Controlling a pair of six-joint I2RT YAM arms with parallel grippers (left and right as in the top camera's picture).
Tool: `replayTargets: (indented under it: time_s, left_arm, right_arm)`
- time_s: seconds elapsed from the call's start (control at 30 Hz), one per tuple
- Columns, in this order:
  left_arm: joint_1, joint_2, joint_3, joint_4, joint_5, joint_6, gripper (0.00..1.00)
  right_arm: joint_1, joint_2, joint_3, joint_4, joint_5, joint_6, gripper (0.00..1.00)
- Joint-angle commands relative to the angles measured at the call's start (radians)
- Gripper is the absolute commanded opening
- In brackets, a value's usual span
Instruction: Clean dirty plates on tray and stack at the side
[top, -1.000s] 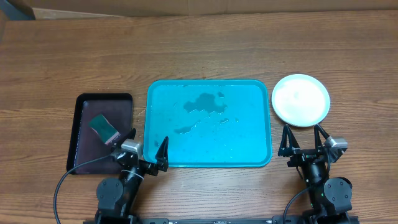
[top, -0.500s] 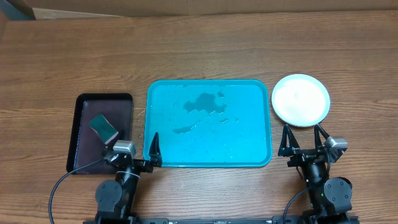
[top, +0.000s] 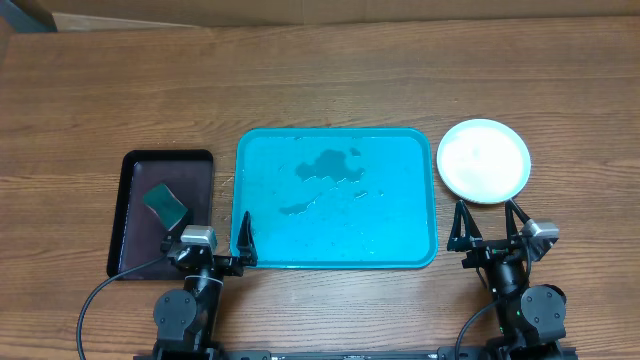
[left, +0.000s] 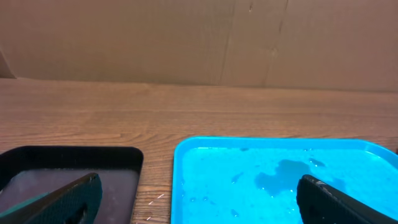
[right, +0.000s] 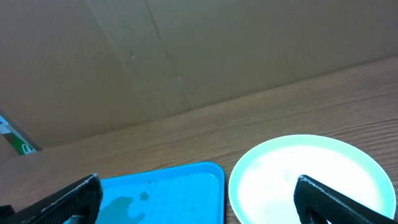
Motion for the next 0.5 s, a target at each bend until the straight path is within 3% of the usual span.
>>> replayTargets:
  time_s: [0.0, 0.47]
  left_arm:
    - [0.006, -0.012, -0.004, -0.002, -0.015, 0.034, 1.00]
    - [0.006, -0.012, -0.004, -0.002, -0.010, 0.041, 1.00]
  right_arm:
    - [-0.003, -0.009, -0.011, 0.003, -0.002, -0.008, 1.00]
    - [-0.003, -0.009, -0.011, 0.003, -0.002, -0.008, 1.00]
